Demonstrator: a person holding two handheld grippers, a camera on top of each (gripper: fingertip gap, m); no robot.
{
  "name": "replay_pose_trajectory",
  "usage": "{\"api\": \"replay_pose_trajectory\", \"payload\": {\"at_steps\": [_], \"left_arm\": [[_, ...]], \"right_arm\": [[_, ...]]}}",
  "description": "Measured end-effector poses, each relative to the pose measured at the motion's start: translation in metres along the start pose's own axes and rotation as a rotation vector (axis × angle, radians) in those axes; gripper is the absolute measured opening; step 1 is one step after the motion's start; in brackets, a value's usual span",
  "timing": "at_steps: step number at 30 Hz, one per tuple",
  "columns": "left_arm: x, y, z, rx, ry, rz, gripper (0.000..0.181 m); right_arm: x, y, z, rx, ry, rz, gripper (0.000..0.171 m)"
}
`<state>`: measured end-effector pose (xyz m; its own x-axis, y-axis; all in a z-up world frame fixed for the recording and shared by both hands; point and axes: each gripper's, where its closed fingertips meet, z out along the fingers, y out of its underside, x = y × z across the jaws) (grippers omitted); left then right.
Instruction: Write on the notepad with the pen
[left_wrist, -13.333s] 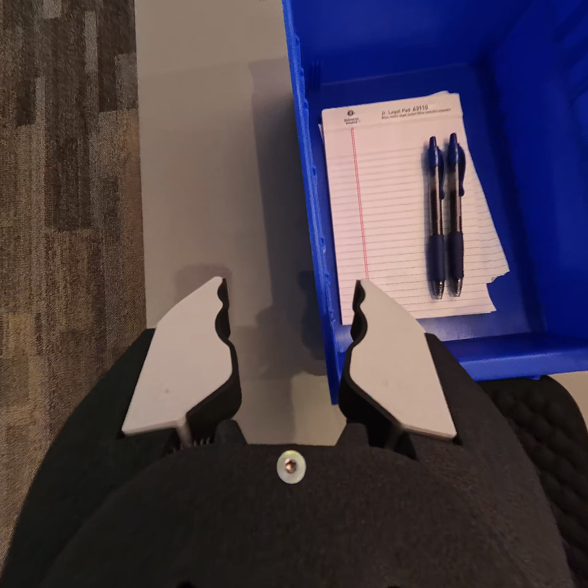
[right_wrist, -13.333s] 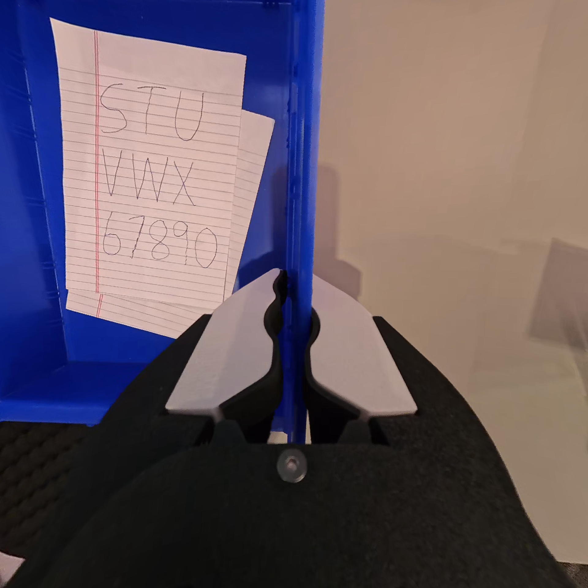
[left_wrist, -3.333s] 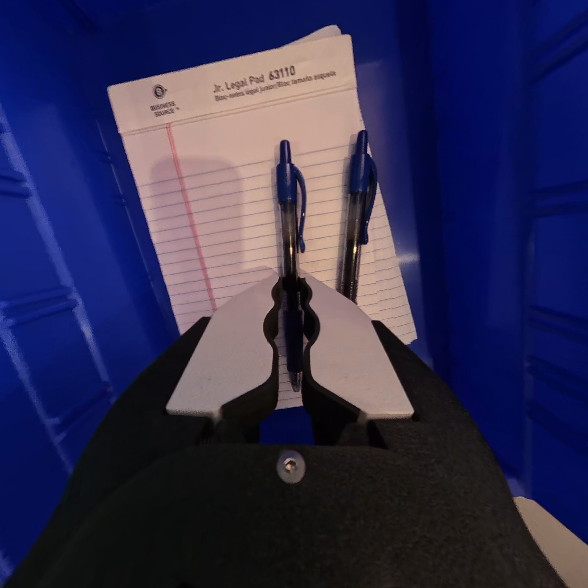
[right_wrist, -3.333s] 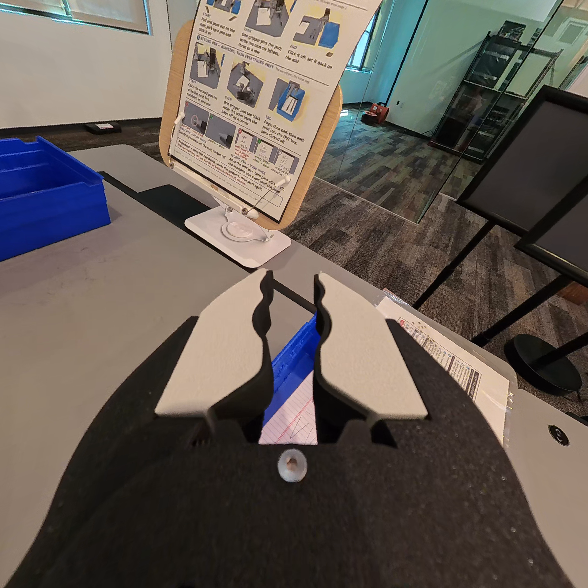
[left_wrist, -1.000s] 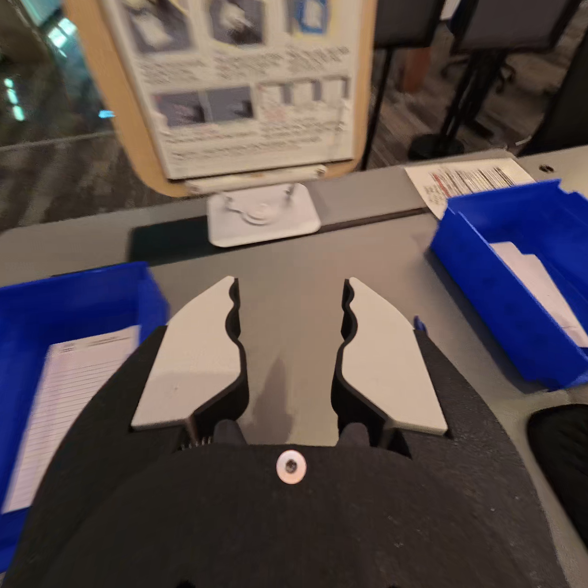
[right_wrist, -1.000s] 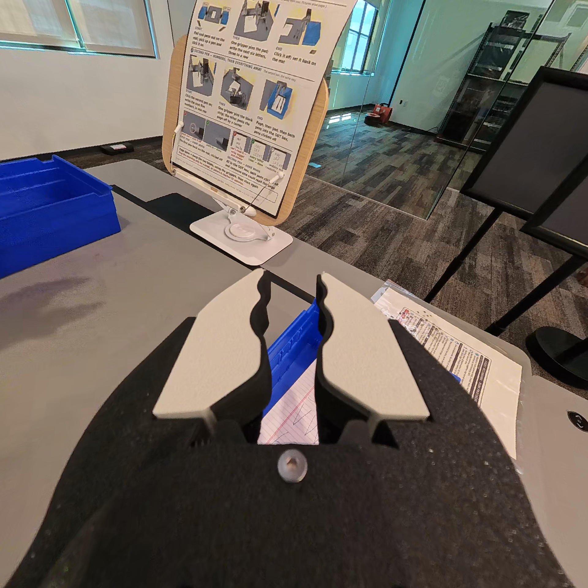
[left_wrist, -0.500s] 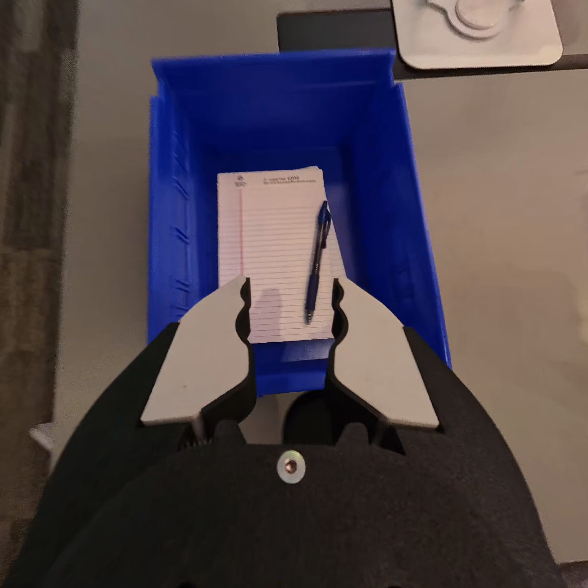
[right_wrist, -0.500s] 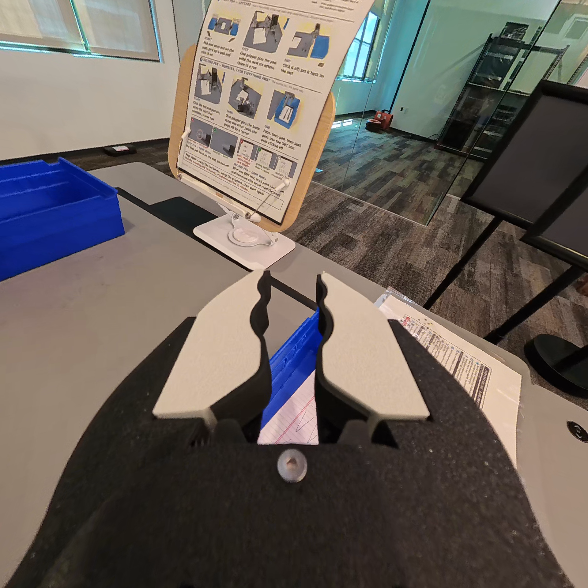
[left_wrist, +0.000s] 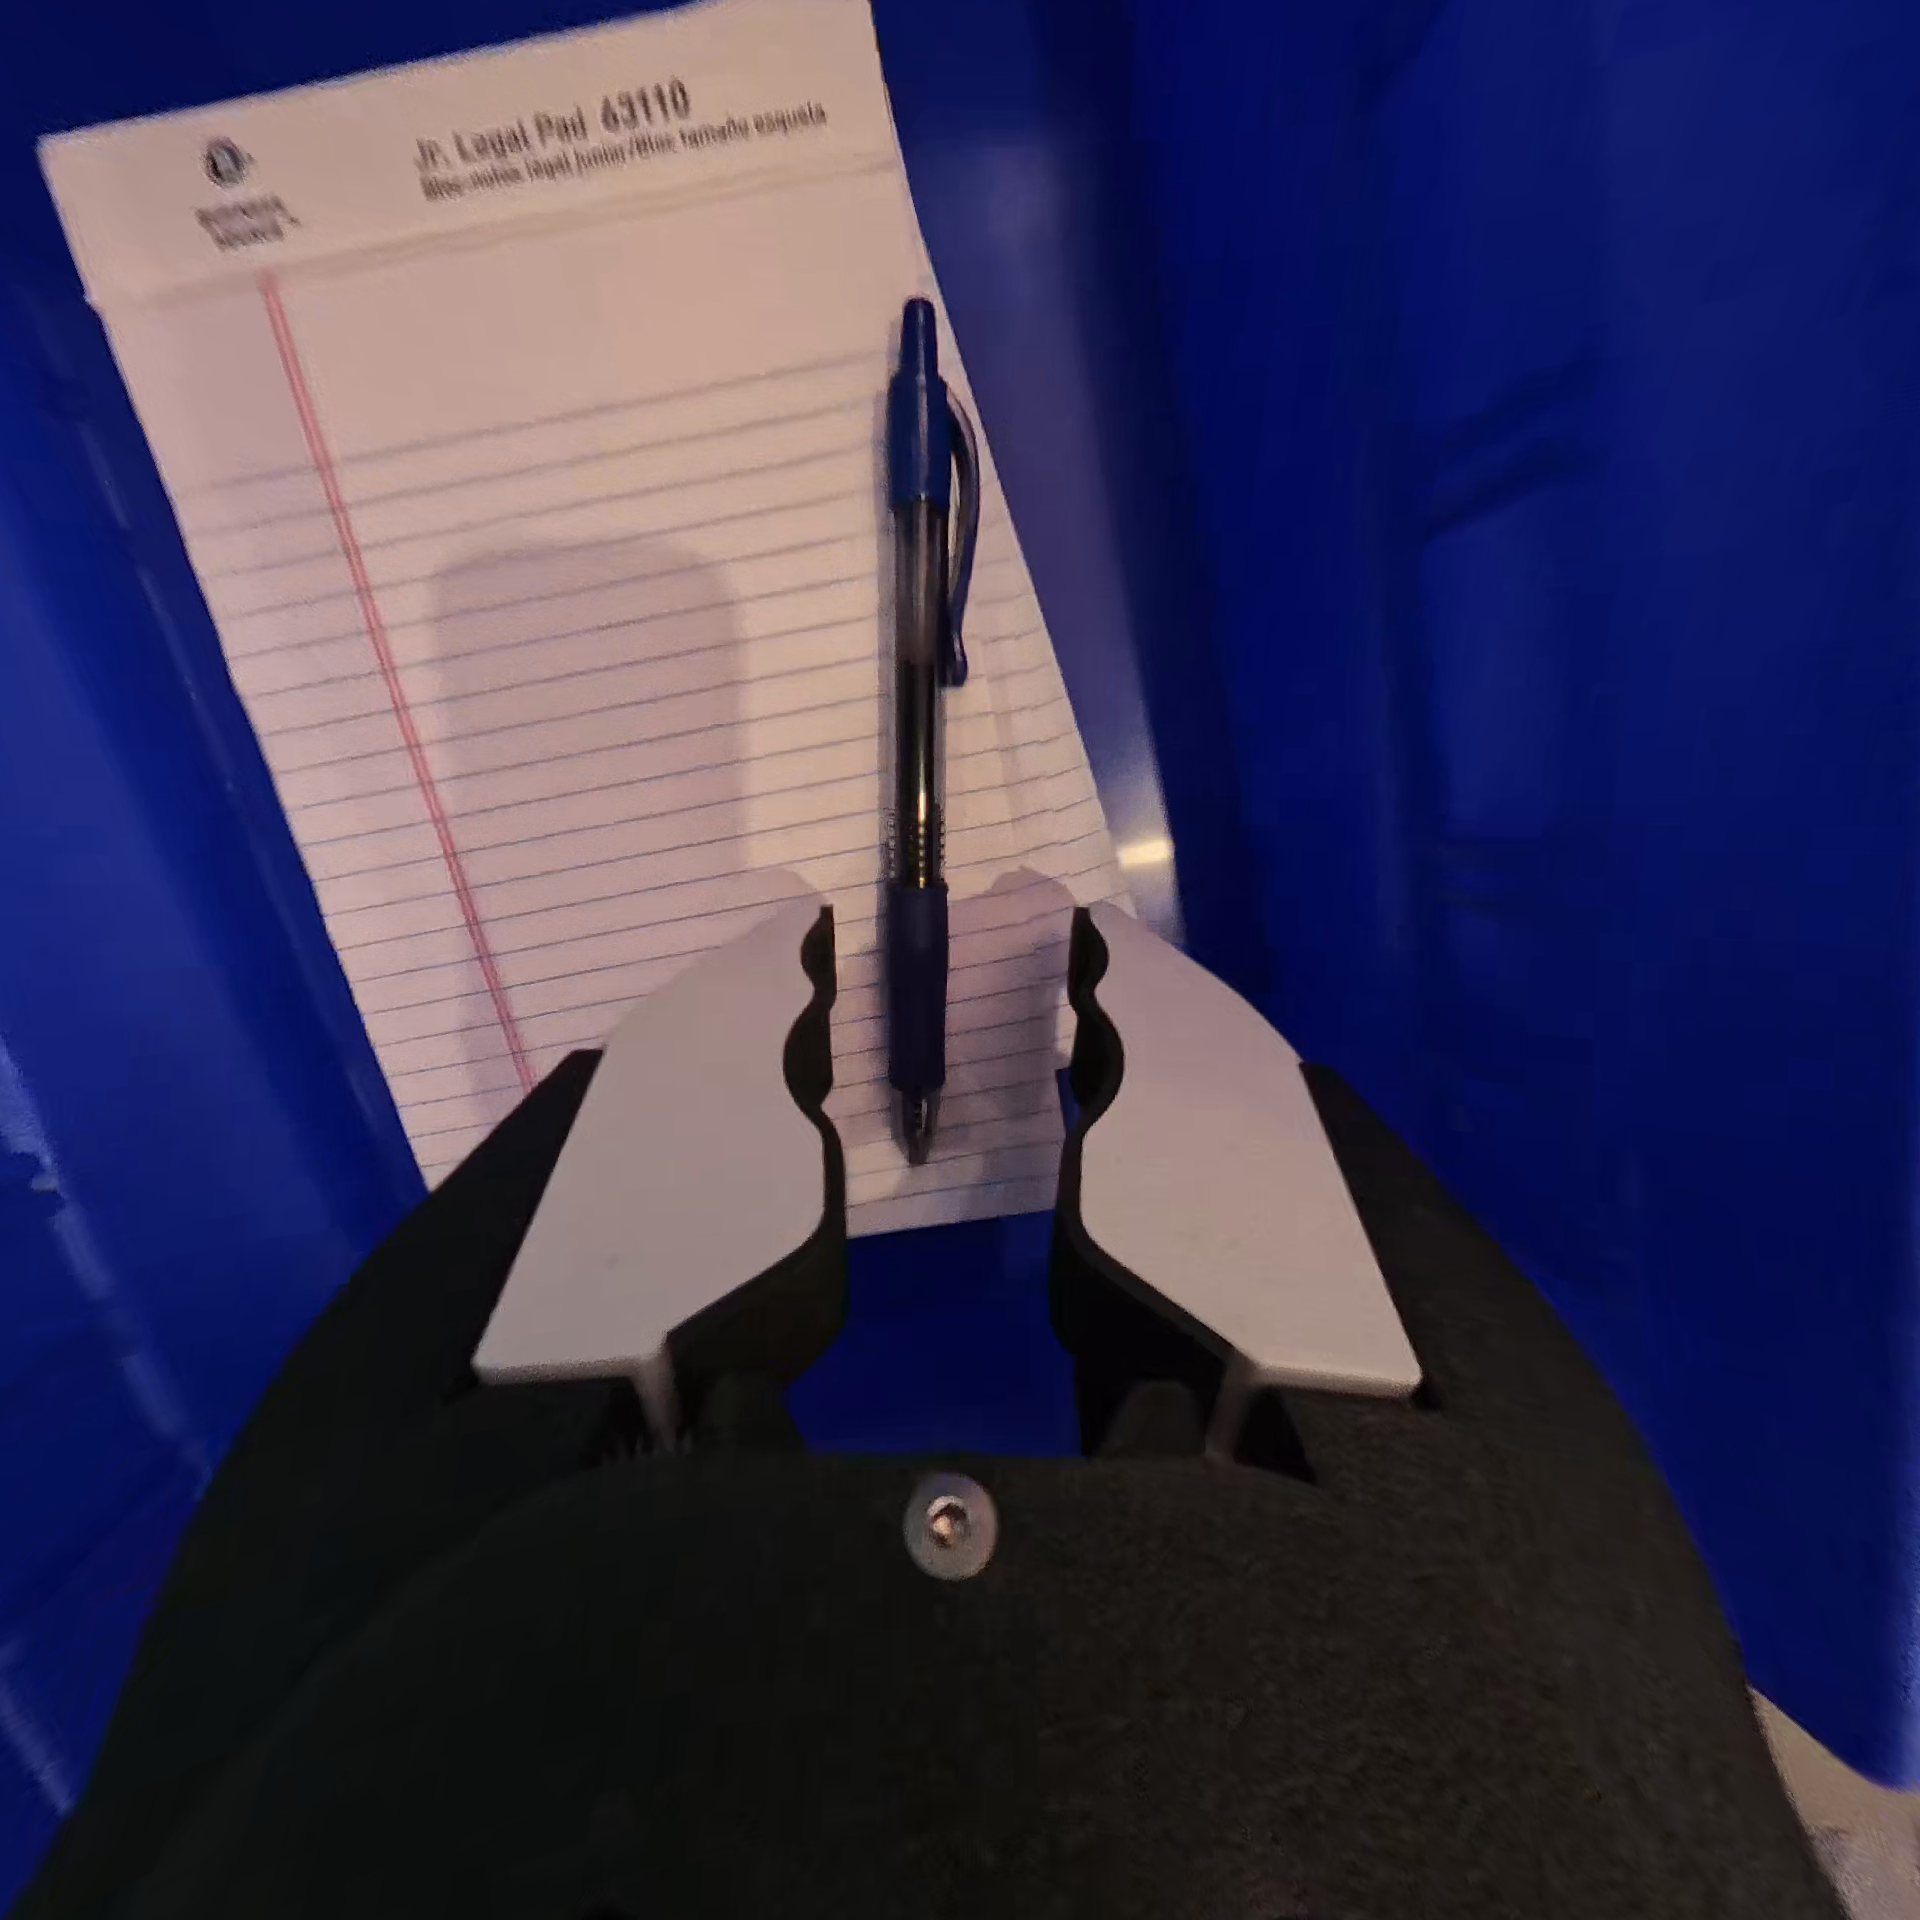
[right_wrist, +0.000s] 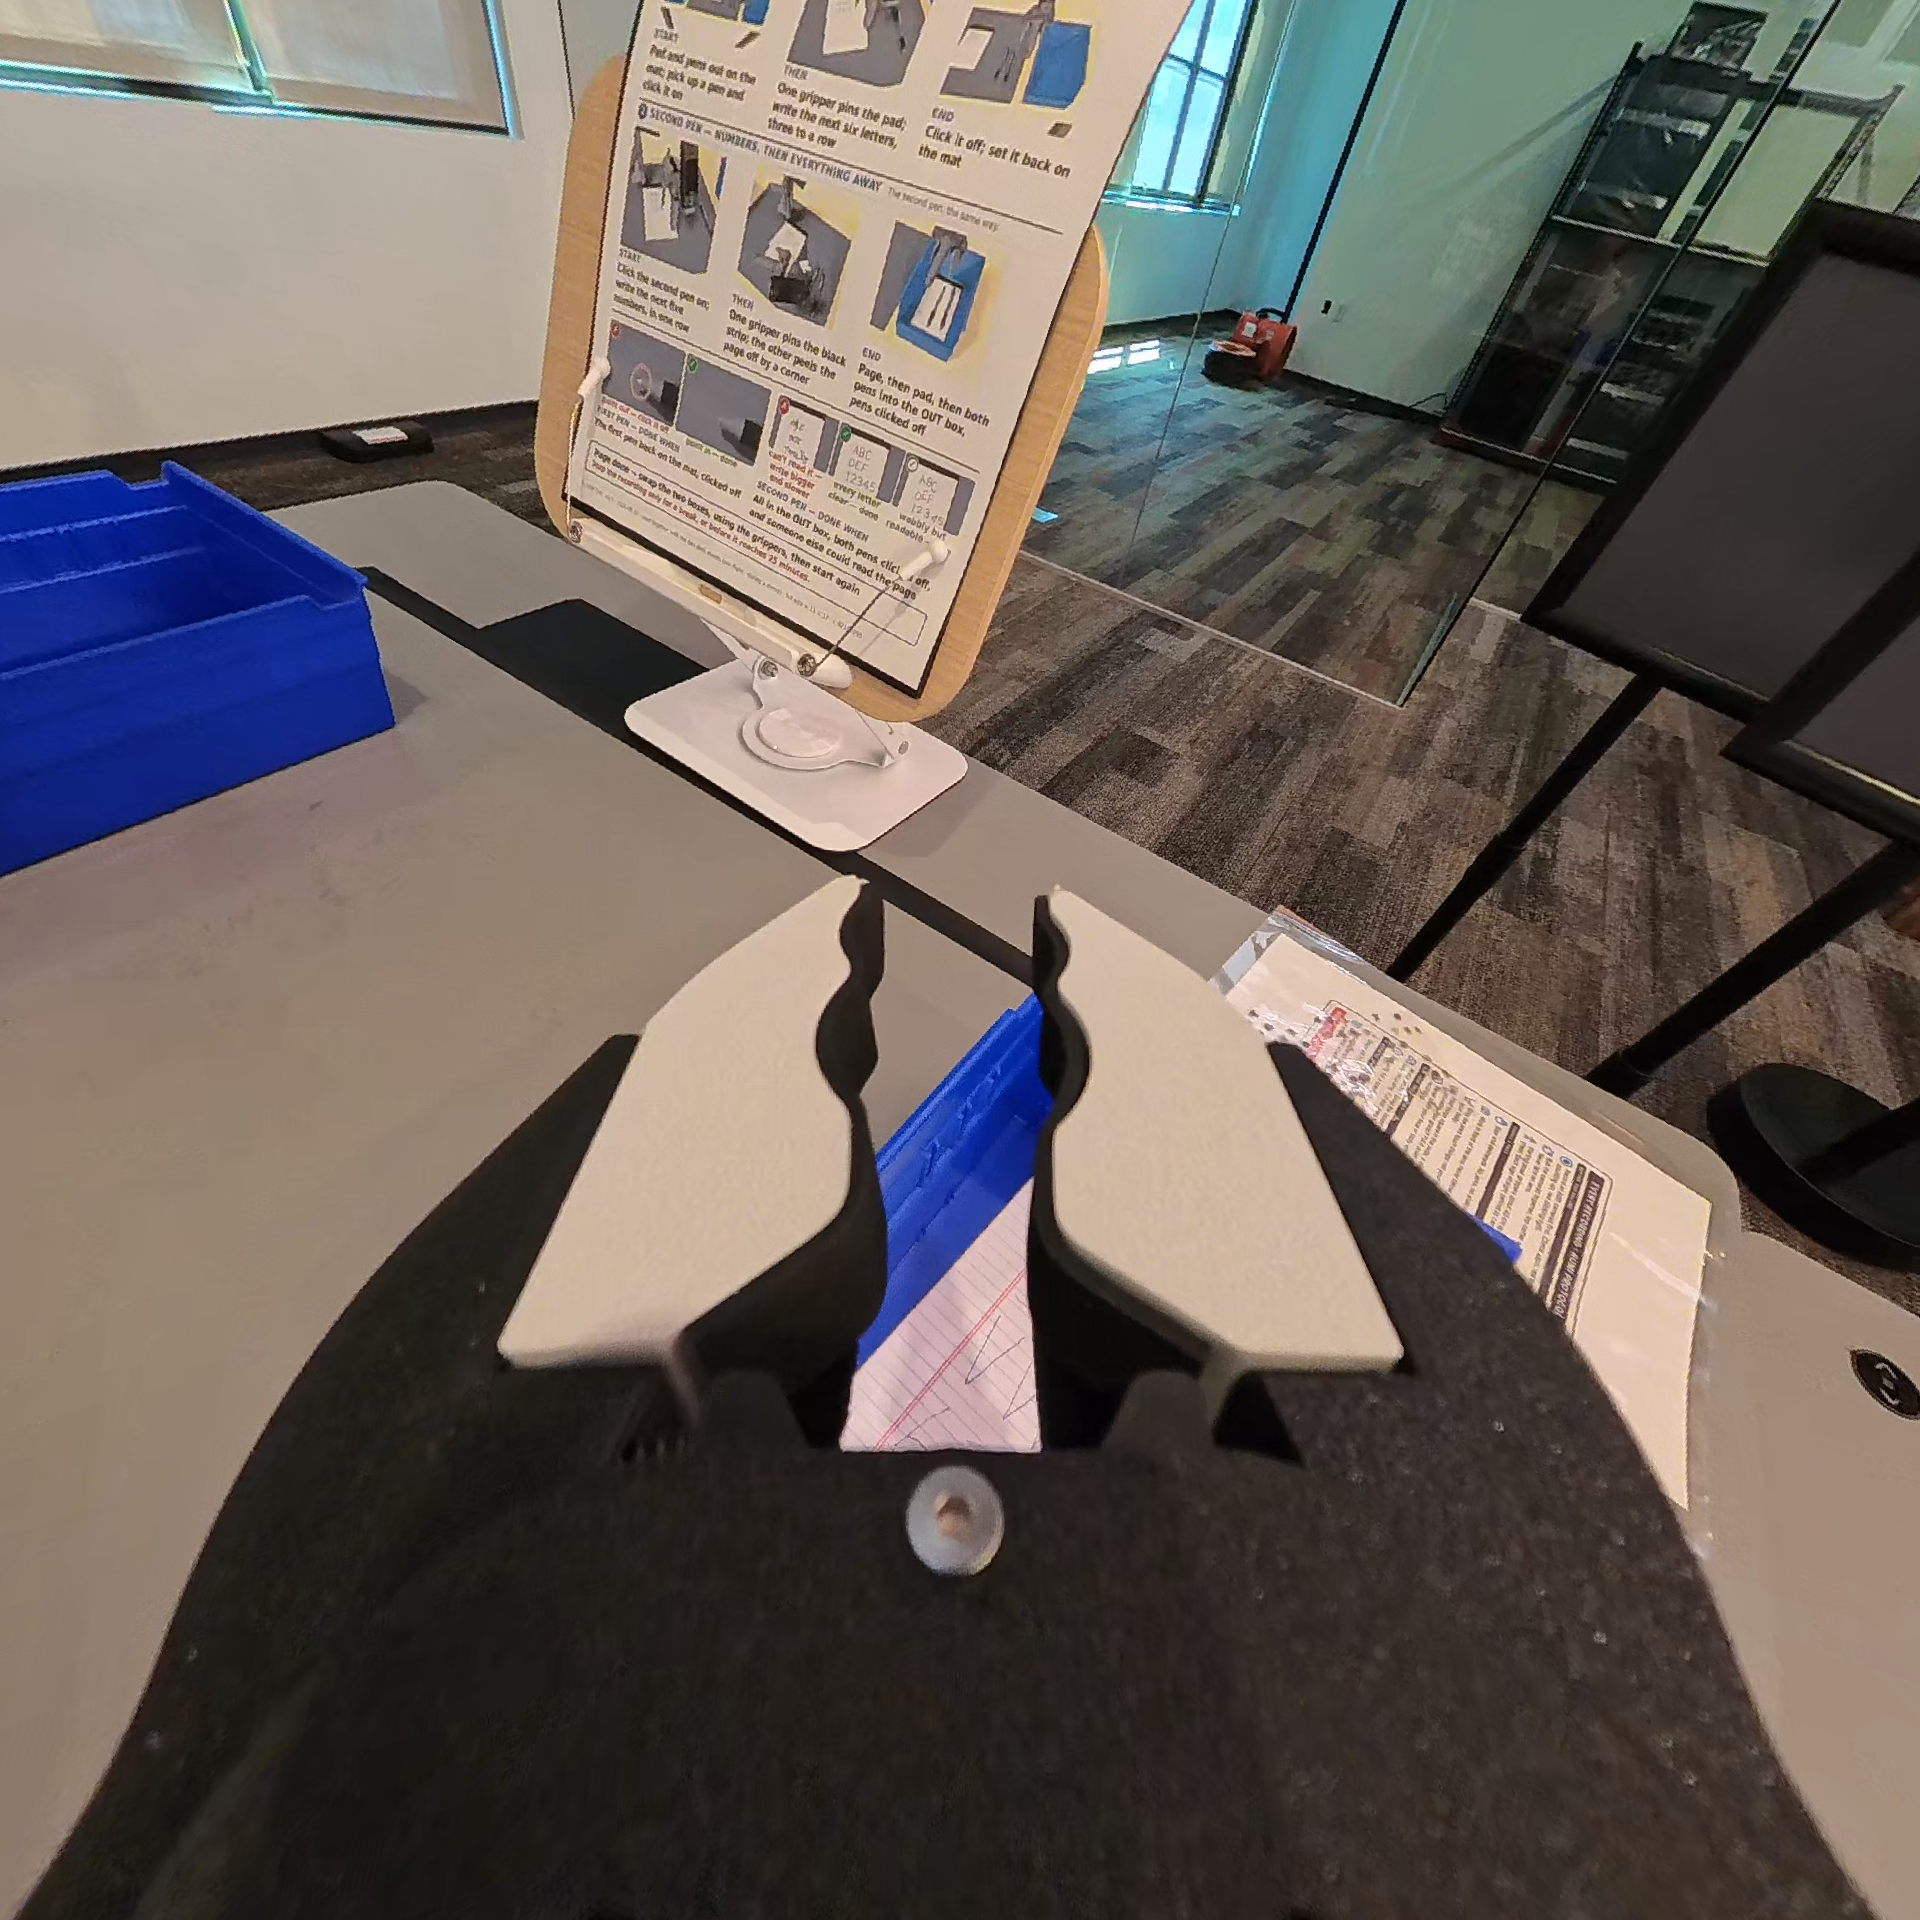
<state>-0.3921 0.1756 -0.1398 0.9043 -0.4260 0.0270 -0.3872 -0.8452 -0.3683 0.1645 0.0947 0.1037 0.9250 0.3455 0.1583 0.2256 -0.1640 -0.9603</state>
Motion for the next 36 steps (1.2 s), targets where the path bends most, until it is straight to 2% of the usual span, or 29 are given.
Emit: {"api": "replay_pose_trajectory", "payload": {"at_steps": [2,9,11,12,18,21,25,28,30,33,36], "left_arm": [[-0.003,0.003,0.006,-0.018,-0.022,0.017,0.037],[-0.004,0.002,0.007,-0.037,-0.069,0.048,0.034],[-0.001,0.002,0.007,-0.040,-0.064,0.048,0.025],[0.002,0.001,0.006,-0.040,-0.050,0.043,0.012],[-0.003,0.002,0.001,-0.036,-0.070,-0.008,0.011],[-0.016,-0.010,-0.024,0.049,-0.120,-0.028,0.011],[-0.014,-0.054,-0.111,0.284,-0.182,-0.061,0.011],[0.038,-0.087,-0.180,0.443,-0.158,-0.006,0.011],[0.096,-0.099,-0.198,0.491,-0.066,0.020,0.011],[0.194,-0.103,-0.183,0.484,0.116,0.103,0.011],[0.284,-0.099,-0.141,0.470,0.298,0.116,0.011]], "right_arm": [[0.002,0.001,-0.001,0.000,0.003,0.005,0.027],[0.006,0.006,0.001,-0.012,0.007,0.018,0.027],[0.006,0.005,0.001,-0.008,0.006,0.018,0.027],[0.007,0.005,0.001,-0.007,0.006,0.018,0.027],[0.009,0.005,-0.002,-0.001,0.006,0.027,0.027],[0.012,0.006,-0.003,0.003,0.008,0.036,0.027],[0.017,0.008,-0.004,0.010,0.011,0.051,0.027],[0.021,0.010,-0.004,0.007,0.018,0.062,0.027],[0.023,0.012,-0.004,0.000,0.025,0.064,0.027],[0.025,0.014,-0.005,-0.006,0.038,0.063,0.027],[0.028,0.016,-0.005,-0.020,0.056,0.061,0.027]]}}
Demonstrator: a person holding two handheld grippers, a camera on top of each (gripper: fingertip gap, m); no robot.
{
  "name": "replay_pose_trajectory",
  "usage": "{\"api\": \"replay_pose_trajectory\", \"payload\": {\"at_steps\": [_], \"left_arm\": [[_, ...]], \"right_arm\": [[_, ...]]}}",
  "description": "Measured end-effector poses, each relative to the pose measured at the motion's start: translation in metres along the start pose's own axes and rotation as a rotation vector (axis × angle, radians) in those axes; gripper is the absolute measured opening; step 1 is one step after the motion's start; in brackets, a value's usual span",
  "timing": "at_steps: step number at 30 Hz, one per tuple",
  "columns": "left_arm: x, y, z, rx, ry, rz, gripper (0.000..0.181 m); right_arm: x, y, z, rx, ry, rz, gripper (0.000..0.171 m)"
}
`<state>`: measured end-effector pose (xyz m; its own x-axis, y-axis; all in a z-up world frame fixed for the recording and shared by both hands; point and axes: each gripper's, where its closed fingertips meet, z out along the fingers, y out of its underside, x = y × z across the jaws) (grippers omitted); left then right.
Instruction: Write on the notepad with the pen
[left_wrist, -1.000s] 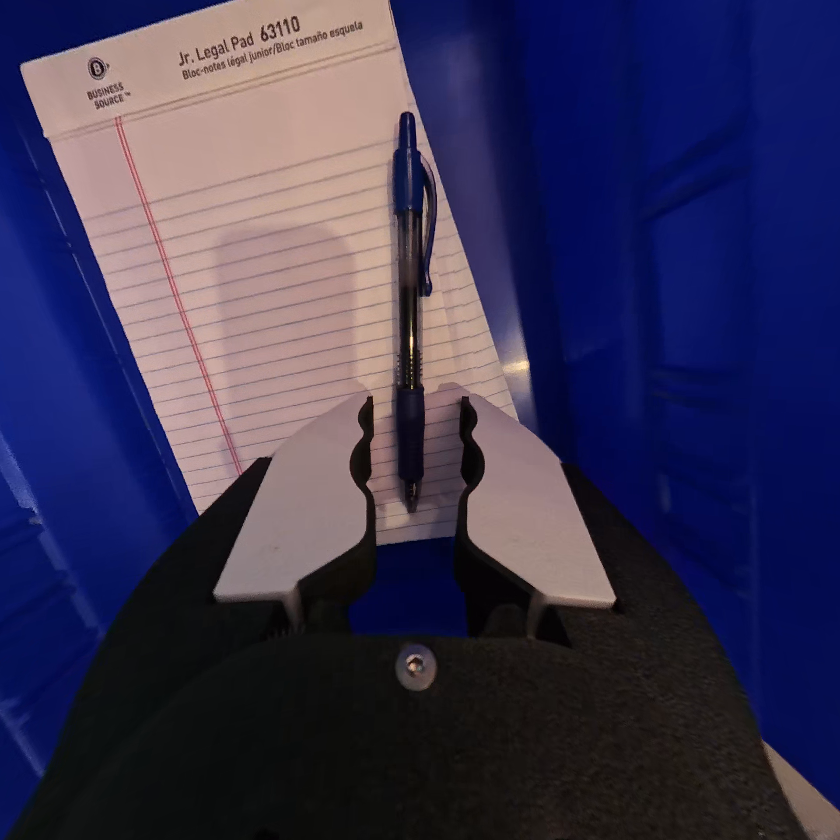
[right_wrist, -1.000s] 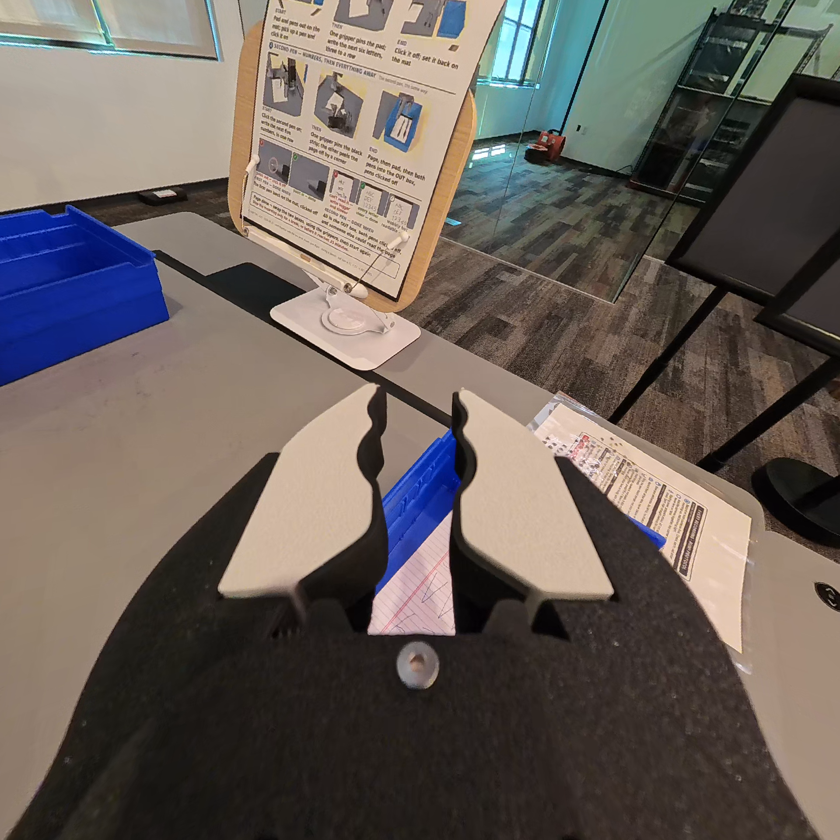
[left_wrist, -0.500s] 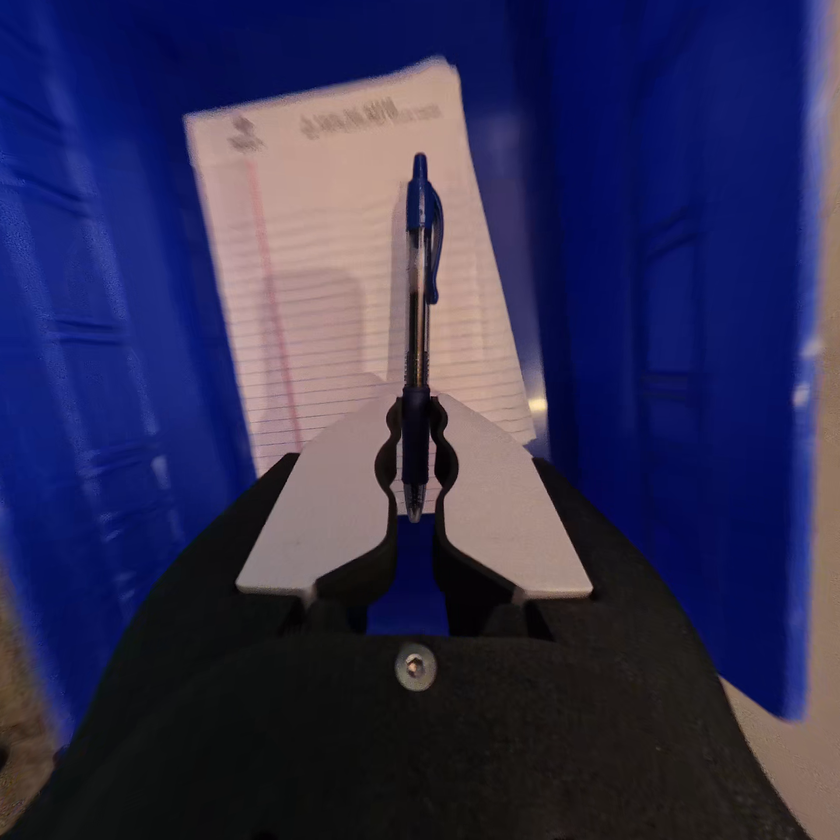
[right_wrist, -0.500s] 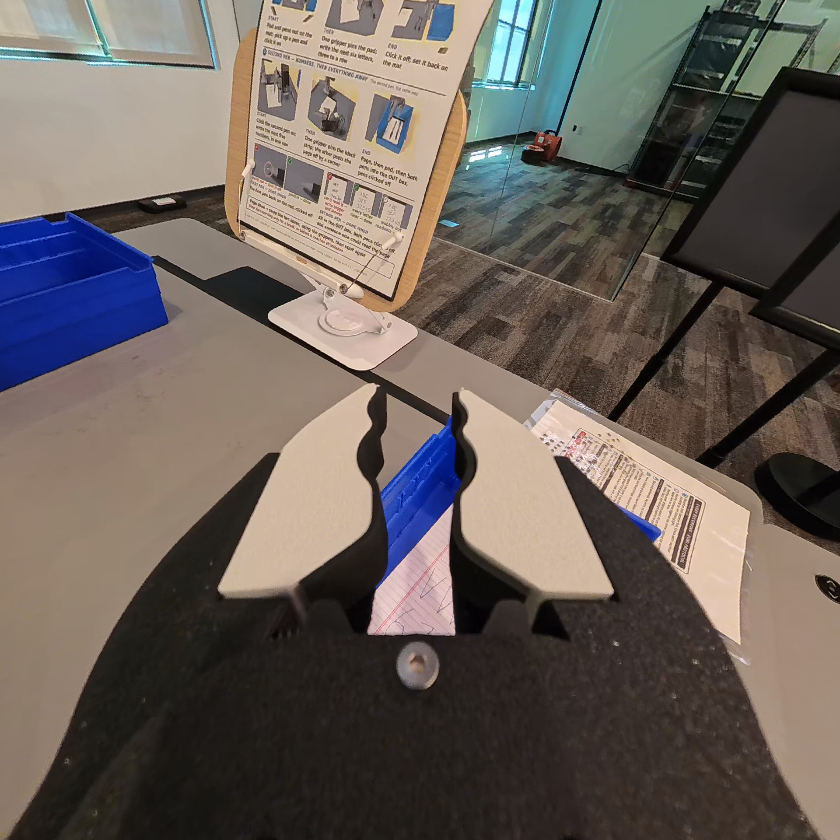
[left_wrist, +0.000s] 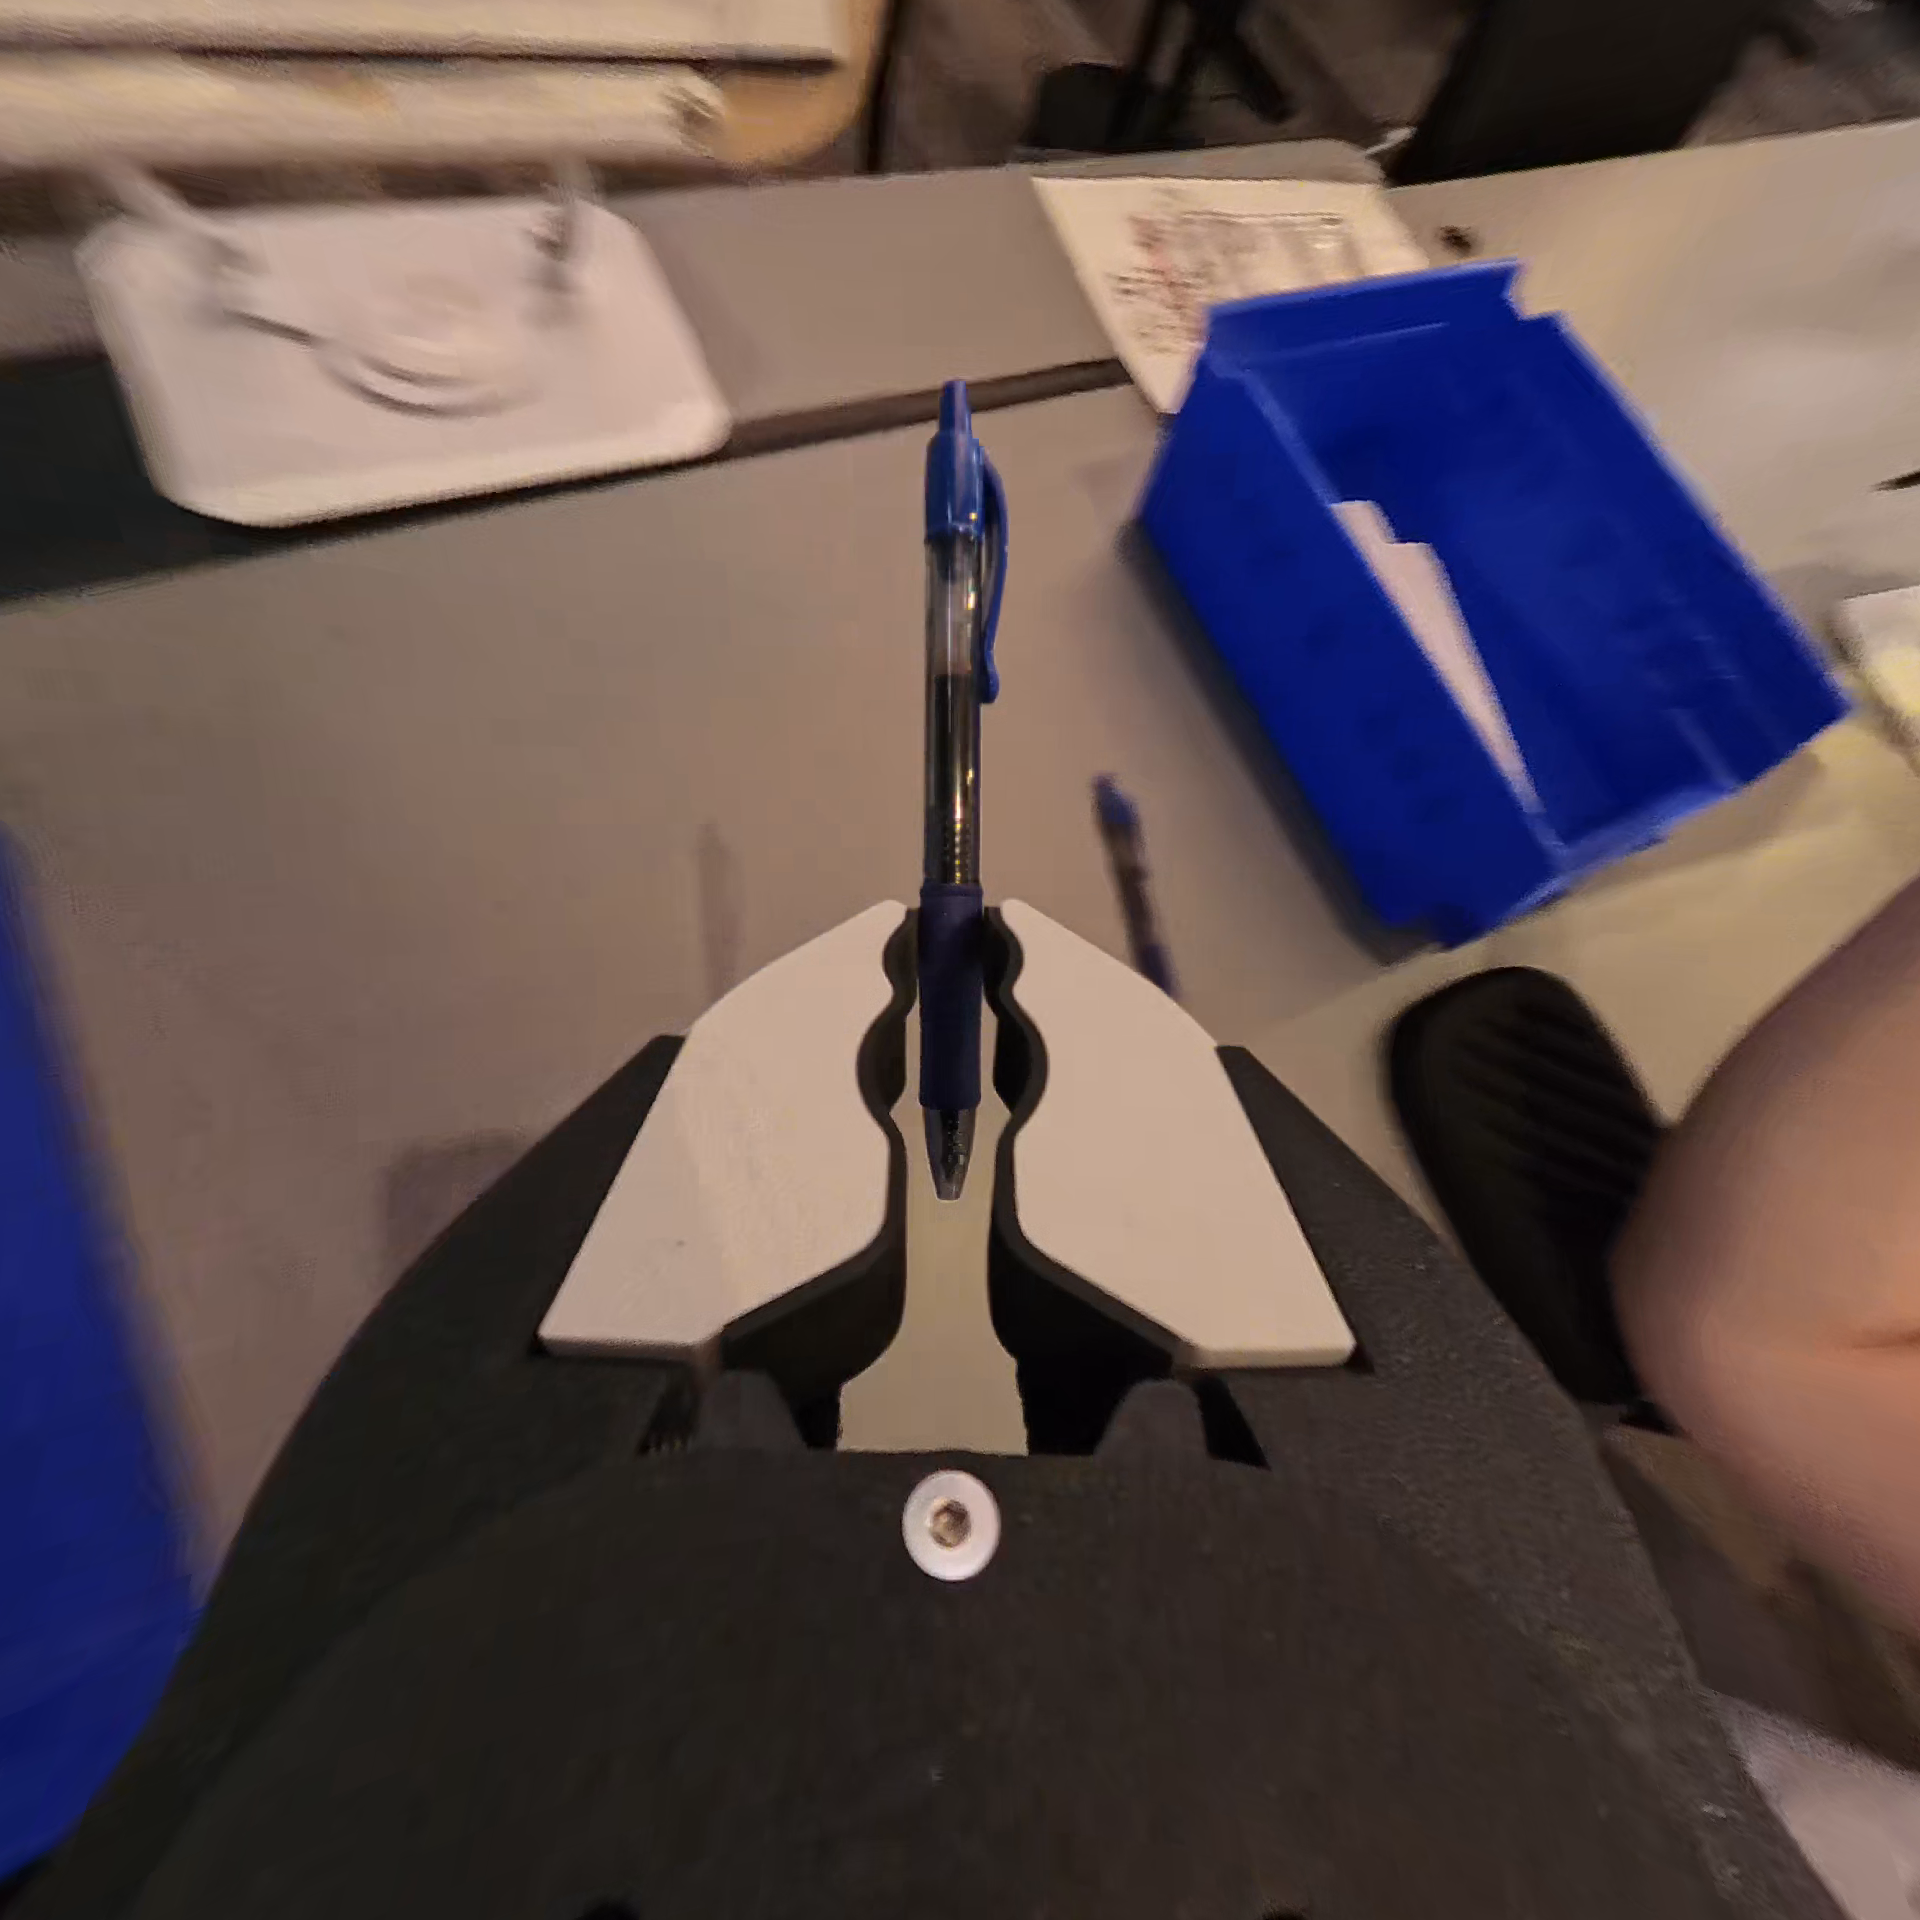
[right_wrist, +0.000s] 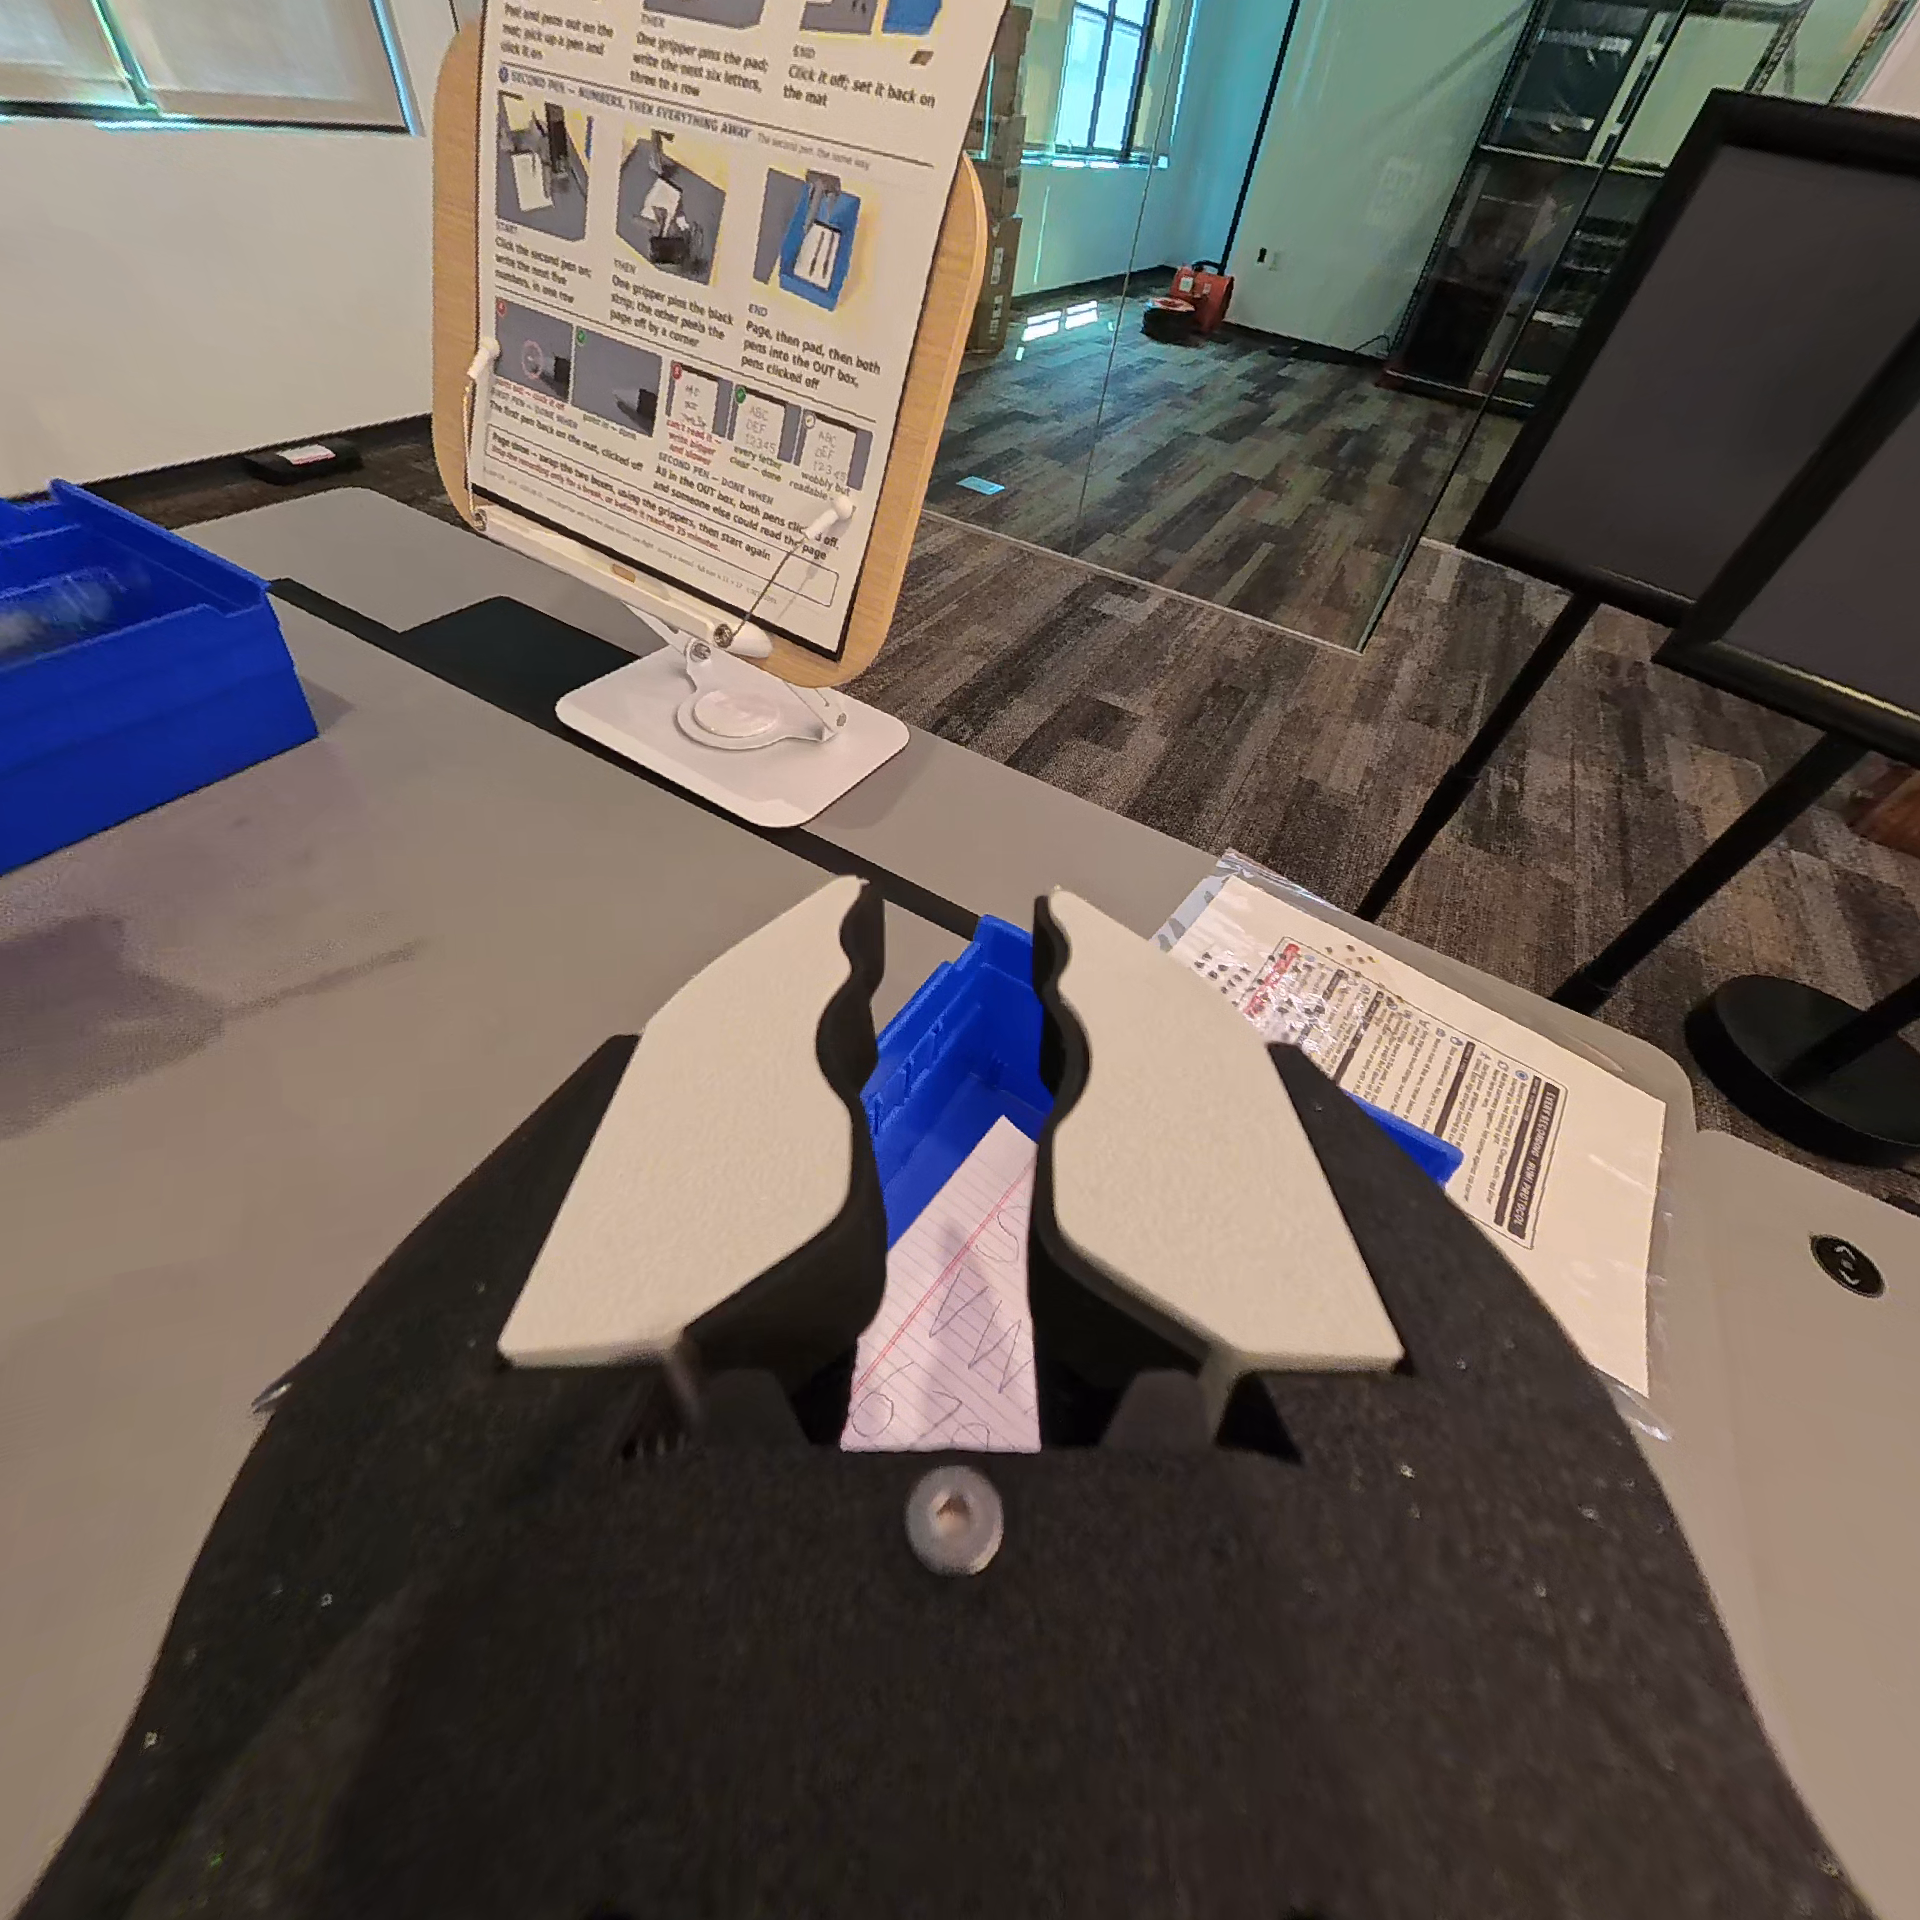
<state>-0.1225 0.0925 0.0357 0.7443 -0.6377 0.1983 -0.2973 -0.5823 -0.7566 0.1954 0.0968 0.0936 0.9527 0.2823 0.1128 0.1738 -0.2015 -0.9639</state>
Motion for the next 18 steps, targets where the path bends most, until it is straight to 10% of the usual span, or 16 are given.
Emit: {"api": "replay_pose_trajectory", "payload": {"at_steps": [7,18], "left_arm": [[0.095,0.062,0.119,-0.194,0.126,-0.039,0.011],[0.121,0.104,0.168,-0.304,-0.027,-0.045,0.011]], "right_arm": [[-0.008,0.002,0.005,-0.024,-0.015,-0.024,0.027],[-0.013,-0.002,0.003,0.015,-0.058,-0.010,0.027]]}}
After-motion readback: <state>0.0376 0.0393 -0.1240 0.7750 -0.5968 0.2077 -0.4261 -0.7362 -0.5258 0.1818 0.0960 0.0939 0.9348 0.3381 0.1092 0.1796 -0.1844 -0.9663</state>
